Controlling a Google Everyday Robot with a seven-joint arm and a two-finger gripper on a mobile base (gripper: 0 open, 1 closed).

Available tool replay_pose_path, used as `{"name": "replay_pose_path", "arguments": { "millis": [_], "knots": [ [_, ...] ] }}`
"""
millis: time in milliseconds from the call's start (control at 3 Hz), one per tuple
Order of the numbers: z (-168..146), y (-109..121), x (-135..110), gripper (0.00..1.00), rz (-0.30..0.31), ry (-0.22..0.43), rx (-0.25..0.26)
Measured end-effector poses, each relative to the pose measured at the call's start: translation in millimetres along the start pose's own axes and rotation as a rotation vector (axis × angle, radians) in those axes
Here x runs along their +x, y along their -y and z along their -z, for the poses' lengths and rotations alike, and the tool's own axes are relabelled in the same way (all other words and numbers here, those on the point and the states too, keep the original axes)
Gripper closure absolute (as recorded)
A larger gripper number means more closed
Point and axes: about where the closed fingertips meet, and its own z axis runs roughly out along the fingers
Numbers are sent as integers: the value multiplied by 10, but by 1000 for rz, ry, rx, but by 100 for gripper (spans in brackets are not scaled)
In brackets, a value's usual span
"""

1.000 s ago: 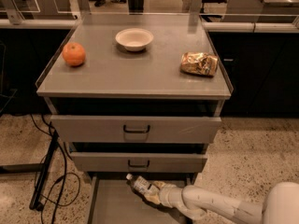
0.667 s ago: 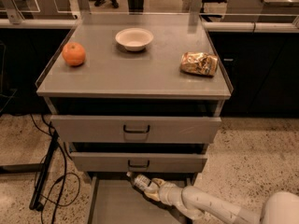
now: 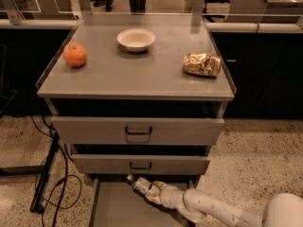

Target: Place blue plastic bottle into bottom drawer

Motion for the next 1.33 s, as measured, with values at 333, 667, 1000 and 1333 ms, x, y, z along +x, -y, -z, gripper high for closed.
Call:
{"name": "replay_pose_path", "arguments": {
  "millis": [333, 667, 1000, 1333],
  "knots": [
    [-127, -37, 73, 100, 7, 12, -12],
    [-283, -51, 225, 100, 5, 18, -19],
    [-391, -73, 398, 100, 4, -1, -25],
    [-449, -76, 512, 100, 9, -19, -25]
  ]
}}
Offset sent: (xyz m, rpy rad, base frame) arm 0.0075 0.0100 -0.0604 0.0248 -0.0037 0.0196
